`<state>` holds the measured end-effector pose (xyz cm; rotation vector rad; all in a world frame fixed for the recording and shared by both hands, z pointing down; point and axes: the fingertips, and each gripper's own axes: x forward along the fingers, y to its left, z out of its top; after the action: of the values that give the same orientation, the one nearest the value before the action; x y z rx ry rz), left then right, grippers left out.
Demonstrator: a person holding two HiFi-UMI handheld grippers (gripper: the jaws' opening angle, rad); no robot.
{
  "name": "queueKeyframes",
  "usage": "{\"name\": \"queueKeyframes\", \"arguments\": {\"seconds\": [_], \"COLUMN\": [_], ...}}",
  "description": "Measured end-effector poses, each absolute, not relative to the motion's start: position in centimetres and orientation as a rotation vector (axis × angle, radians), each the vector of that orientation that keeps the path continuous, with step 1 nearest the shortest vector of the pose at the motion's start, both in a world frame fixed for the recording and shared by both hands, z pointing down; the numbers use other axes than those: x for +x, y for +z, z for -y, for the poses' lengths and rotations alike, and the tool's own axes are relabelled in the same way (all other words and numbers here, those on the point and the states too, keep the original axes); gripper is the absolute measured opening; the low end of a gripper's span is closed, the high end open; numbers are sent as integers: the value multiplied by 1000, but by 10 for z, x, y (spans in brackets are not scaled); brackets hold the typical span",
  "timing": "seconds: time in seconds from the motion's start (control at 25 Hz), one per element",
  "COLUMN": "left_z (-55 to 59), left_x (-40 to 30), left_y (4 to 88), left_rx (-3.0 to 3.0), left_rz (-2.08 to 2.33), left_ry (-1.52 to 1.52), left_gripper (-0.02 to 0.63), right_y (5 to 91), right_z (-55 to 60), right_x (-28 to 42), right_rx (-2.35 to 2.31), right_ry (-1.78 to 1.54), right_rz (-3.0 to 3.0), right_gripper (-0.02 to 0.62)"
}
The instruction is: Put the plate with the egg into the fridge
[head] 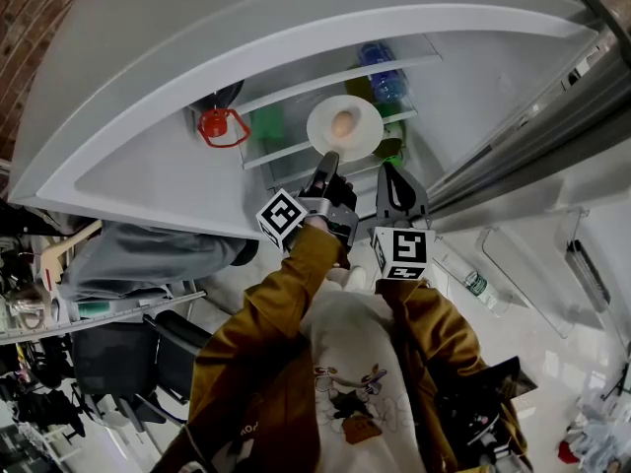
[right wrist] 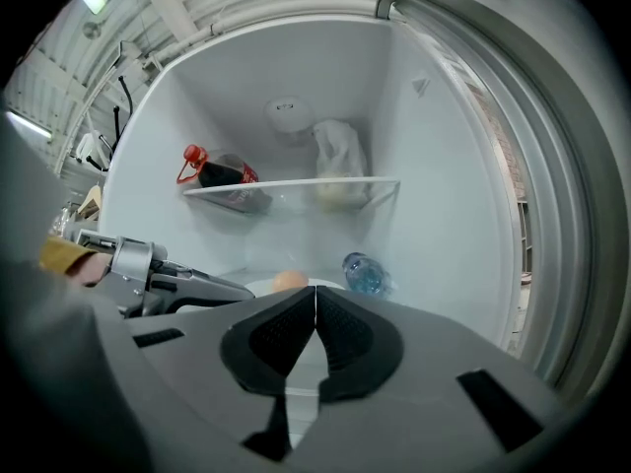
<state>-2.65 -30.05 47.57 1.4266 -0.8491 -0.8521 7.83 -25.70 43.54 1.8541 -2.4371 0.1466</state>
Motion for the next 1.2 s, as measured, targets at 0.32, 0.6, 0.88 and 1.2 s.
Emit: {"name": "queueKeyframes", "arguments": {"seconds": [0.32, 0.6, 0.88, 1.2], "left_z": [307, 313, 318, 322], "left_x": [-27, -28, -29, -30], "left_y": [478, 481, 480, 482], "left_rx": [1423, 1420, 1403, 1402], "left_rz": [861, 876, 870, 883], "left_ry": [-855, -857, -877, -874], "left_gripper": [17, 17, 17, 17], "right_y": [436, 439, 440, 445], "right_z": [268, 275, 282, 288], "right_x": [77, 77, 76, 75], "right_rx": [1832, 1831, 1830, 1824], "right_ry": [145, 151, 154, 171], "right_rz": [2450, 2442, 2442, 2437], "right_gripper": [6, 5, 5, 5]}}
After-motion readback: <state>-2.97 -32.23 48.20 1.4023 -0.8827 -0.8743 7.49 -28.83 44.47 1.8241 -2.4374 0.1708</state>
